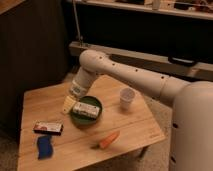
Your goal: Place the pepper in the ceramic cup
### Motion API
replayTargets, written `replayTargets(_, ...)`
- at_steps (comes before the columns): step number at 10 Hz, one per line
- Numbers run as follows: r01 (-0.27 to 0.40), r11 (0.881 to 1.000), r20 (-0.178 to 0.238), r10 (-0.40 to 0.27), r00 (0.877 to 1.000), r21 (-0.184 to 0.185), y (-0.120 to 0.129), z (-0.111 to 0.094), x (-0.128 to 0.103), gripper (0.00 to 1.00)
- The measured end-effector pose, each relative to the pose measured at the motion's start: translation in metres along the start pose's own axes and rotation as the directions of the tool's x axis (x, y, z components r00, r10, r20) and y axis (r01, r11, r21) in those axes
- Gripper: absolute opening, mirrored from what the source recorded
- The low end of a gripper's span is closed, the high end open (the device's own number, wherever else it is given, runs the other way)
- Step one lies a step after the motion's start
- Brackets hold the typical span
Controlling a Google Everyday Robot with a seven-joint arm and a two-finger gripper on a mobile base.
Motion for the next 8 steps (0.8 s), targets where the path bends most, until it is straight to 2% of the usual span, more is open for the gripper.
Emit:
replayTargets(1, 0.026, 0.999, -0.008, -0.026, 1.0, -0.035, 0.0, -0.004, -0.006, 0.62)
replayTargets(3, 0.097, 0.99, -0.029, -0.101, 0.994, -0.104, -0.005, -0.021, -0.033, 0.62)
replayTargets(4, 0.151, 0.98, -0.049, -0.158, 0.986, -0.127, -0.008, -0.038, -0.061, 0.62)
replayTargets(6, 0.2, 0.97, -0.066, -0.211, 0.975, -0.141, -0.013, -0.052, -0.085, 0.62)
replayTargets(8, 0.213, 0.966, -0.071, -0.225, 0.972, -0.146, -0.015, -0.056, -0.093, 0.62)
